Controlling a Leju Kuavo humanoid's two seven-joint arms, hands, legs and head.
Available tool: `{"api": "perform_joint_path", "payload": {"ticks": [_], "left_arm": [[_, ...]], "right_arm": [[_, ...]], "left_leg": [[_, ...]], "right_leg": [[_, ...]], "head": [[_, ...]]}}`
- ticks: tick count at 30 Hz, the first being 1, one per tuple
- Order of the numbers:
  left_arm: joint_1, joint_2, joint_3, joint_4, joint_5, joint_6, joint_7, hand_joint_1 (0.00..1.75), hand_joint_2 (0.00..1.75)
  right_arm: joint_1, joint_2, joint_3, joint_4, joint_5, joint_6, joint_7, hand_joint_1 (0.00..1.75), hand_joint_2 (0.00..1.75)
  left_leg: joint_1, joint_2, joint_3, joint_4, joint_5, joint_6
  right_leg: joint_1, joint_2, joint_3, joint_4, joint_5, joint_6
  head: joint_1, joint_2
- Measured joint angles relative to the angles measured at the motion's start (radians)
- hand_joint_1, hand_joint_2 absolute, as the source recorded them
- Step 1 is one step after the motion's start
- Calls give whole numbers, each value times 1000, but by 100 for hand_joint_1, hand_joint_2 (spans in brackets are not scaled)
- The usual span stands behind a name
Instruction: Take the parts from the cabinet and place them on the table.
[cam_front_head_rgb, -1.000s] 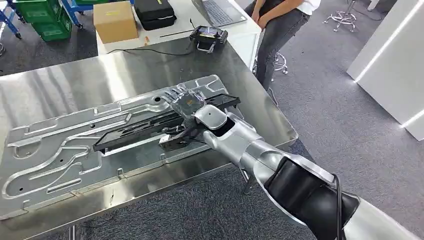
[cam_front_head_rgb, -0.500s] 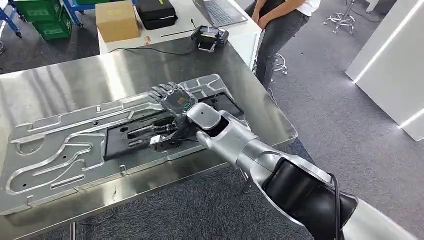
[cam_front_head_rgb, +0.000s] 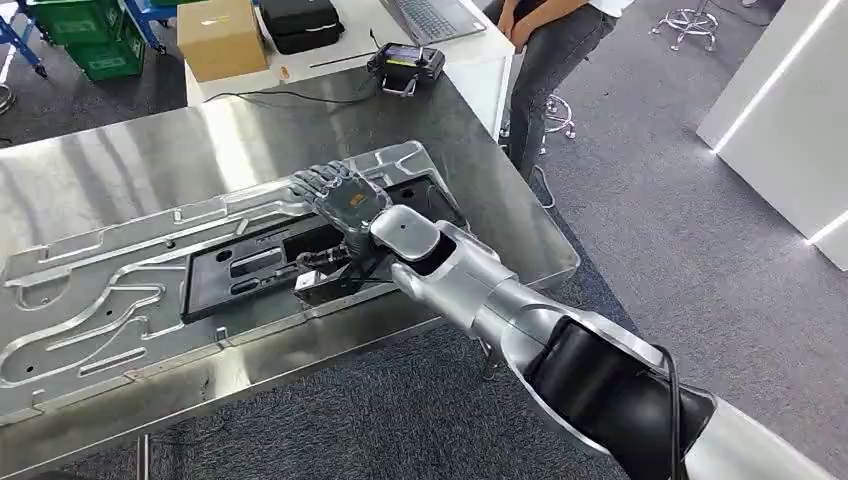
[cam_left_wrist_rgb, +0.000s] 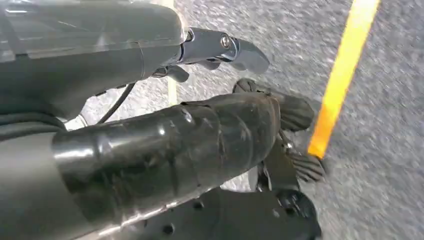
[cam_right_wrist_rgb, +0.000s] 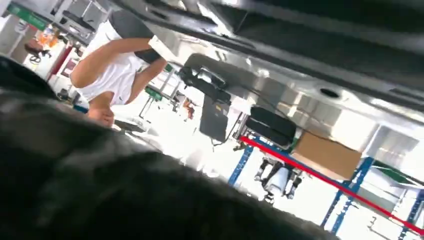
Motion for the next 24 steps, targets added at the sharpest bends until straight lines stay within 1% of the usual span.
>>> {"api": "perform_joint_path", "payload": {"ticks": [1, 2, 3, 4, 5, 6, 7, 8, 9, 10, 11, 12, 13, 14, 15, 16, 17, 18, 19, 20, 21, 22, 23, 24], "left_arm": [[1, 0, 0, 0, -6, 7, -2, 0, 0], [2, 0, 0, 0, -17, 18, -7, 0, 0], [2, 0, 0, 0, -32, 32, -13, 0, 0], [3, -3, 0, 0, -48, 46, -18, 0, 0], [5, -4, 0, 0, -64, 58, -26, 0, 0], [6, -6, 0, 0, -76, 63, -31, 0, 0], [7, -7, 0, -2, -94, 69, -38, 0, 0], [10, -11, -1, -3, -111, 75, -43, 0, 0], [9, -16, -2, -5, -129, 83, -48, 0, 0], [9, -21, -6, -8, -143, 93, -51, 0, 0], [9, -28, -9, -9, -151, 101, -52, 0, 0], [8, -31, -11, -11, -157, 107, -52, 0, 0], [7, -36, -13, -13, -159, 112, -52, 0, 0], [5, -38, -13, -14, -162, 116, -52, 0, 0], [4, -41, -15, -15, -164, 120, -52, 0, 0], [4, -44, -18, -17, -165, 121, -52, 0, 0], [4, -46, -18, -17, -166, 122, -52, 0, 0], [3, -50, -19, -17, -166, 123, -52, 0, 0], [2, -60, -20, -17, -166, 123, -52, 0, 0], [-1, -62, -20, -19, -166, 123, -52, 0, 0], [-2, -62, -20, -19, -166, 124, -52, 0, 0], [-2, -63, -20, -21, -166, 124, -52, 0, 0], [-3, -64, -21, -21, -167, 123, -52, 0, 0], [-5, -63, -21, -23, -170, 125, -52, 0, 0]], "right_arm": [[4, 0, 0, -10, 0, -14, -4, 0, 0], [9, 0, 0, -29, 1, -35, -8, 0, 0], [14, 0, 0, -49, 6, -49, -9, 0, 0], [23, -1, 0, -83, 14, -61, -7, 0, 0], [38, -2, 0, -124, 23, -66, -5, 0, 0], [53, -3, 0, -163, 30, -65, -1, 0, 0], [74, -6, 0, -213, 38, -61, 9, 0, 0], [99, -19, 0, -289, 46, -49, 23, 0, 0], [119, -41, 0, -363, 51, -37, 35, 0, 0], [137, -61, 2, -443, 57, -25, 47, 0, 0], [152, -84, 4, -502, 57, -16, 54, 0, 0], [165, -101, 5, -552, 57, -13, 58, 0, 0], [180, -120, 7, -595, 57, -9, 58, 0, 0], [193, -134, 10, -633, 56, -6, 58, 0, 0], [202, -149, 13, -658, 56, -3, 57, 0, 0], [208, -159, 15, -681, 55, -3, 57, 0, 0], [210, -165, 16, -699, 55, -3, 57, 0, 0], [210, -168, 17, -720, 55, -3, 57, 0, 0], [211, -170, 18, -735, 55, -3, 56, 0, 0], [211, -172, 18, -751, 54, -3, 56, 0, 0], [212, -179, 19, -759, 54, -3, 56, 0, 0], [212, -184, 20, -765, 54, -2, 56, 0, 0], [213, -186, 21, -772, 54, -3, 56, 0, 0], [213, -189, 21, -779, 50, -5, 55, 0, 0]], "left_leg": [[2, 0, 36, -67, 42, 0], [5, 1, 93, -173, 92, -1], [7, 1, 129, -253, 102, -2], [-3, -2, 139, -265, 96, 2], [-4, -6, 130, -260, 108, 12], [-5, -6, 126, -264, 108, 13], [-7, -6, 122, -261, 113, 20], [-4, -3, 112, -269, 125, 32], [1, 2, 109, -271, 135, 42], [-1, 2, 98, -272, 144, 55], [-5, 1, 86, -271, 151, 63], [-6, 1, 75, -269, 159, 67], [-11, 1, 63, -268, 166, 70], [-15, 0, 51, -265, 173, 71], [-21, 0, 42, -263, 179, 72], [-28, -1, 34, -262, 184, 72], [-33, -1, 29, -261, 188, 72], [-37, 0, 26, -261, 192, 73], [-34, 6, 20, -262, 198, 70], [-29, 7, 19, -264, 206, 61], [-22, 7, 18, -265, 212, 53], [-19, 6, 18, -270, 219, 48], [-23, 4, 20, -282, 229, 43], [-25, 4, 14, -278, 217, 41]], "right_leg": [[-1, 0, -4, 3, 3, 3], [-3, 0, -9, 8, 5, 7], [-3, 0, -15, 13, 8, 11], [2, 2, -22, 14, 13, 19], [2, 3, -22, 12, 21, 26], [2, 3, -23, 11, 28, 31], [2, 3, -23, 3, 37, 37], [6, 4, -26, 0, 45, 45], [0, 5, -35, 13, 18, 49], [1, 4, -49, 54, -37, 52], [0, 5, -70, 121, -94, 53], [1, 4, -91, 199, -142, 55], [2, 5, -108, 272, -175, 56], [2, 4, -109, 312, -179, 54], [5, 5, -86, 297, -160, 49], [10, 5, -39, 240, -130, 38], [15, 5, 16, 158, -103, 24], [26, 7, 86, 50, -86, 1], [27, 7, 112, 3, -116, -23], [35, 4, 110, -9, -97, -11], [42, 6, 109, -10, -87, -12], [47, 5, 108, -13, -81, -17], [44, 3, 110, -30, -67, -24], [25, -5, 117, -64, -47, -20]], "head": [[0, 0], [0, 0], [0, 0], [0, 0], [1, 0], [1, 0], [1, 0], [2, 0], [1, 0], [3, 0], [3, 0], [3, 0], [3, 0], [3, 0], [3, 0], [3, 0], [3, 0], [3, 0], [0, 0], [2, 0], [5, 0], [6, 0], [6, 0], [6, 0]]}}
